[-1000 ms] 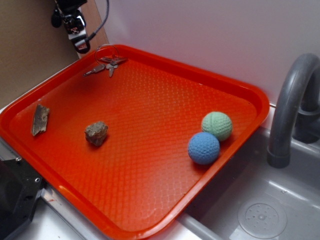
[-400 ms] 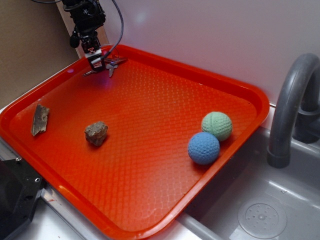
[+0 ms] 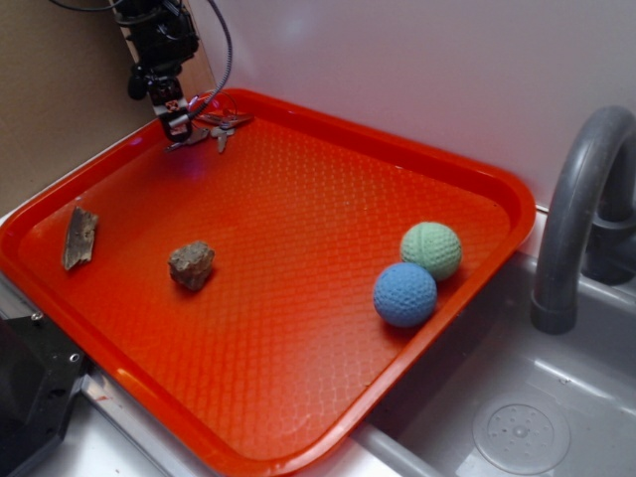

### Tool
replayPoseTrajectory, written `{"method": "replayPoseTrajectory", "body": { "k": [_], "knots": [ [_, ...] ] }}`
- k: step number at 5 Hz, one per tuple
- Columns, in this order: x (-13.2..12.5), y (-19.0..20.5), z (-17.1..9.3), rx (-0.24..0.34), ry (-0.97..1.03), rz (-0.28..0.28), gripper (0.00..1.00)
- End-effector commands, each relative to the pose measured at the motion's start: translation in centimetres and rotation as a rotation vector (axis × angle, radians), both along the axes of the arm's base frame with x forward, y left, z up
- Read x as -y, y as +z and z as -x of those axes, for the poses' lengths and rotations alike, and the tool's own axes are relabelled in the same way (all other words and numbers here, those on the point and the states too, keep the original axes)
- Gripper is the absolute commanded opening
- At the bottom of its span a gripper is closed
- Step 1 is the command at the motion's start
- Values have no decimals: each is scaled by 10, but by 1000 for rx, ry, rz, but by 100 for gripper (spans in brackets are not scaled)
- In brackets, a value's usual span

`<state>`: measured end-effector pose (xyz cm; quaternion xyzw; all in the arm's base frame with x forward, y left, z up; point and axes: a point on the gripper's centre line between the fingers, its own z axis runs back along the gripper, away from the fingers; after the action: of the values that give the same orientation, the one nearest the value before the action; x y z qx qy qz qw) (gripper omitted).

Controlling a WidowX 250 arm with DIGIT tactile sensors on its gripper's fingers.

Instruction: Grab the silver keys.

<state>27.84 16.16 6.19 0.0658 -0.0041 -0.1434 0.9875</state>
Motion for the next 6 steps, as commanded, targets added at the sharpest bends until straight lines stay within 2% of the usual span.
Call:
{"method": "replayPoseTrajectory", "body": {
  "k": [1, 2, 3, 5, 6],
  "knots": [
    [1, 2, -28, 51, -32, -91, 0],
    [0, 9, -34, 70, -42, -74, 0],
    [-4, 33, -26, 127, -48, -35, 0],
    [4, 71, -23, 157, -39, -46, 0],
    [7, 76, -25, 172, -42, -27, 0]
  ]
}}
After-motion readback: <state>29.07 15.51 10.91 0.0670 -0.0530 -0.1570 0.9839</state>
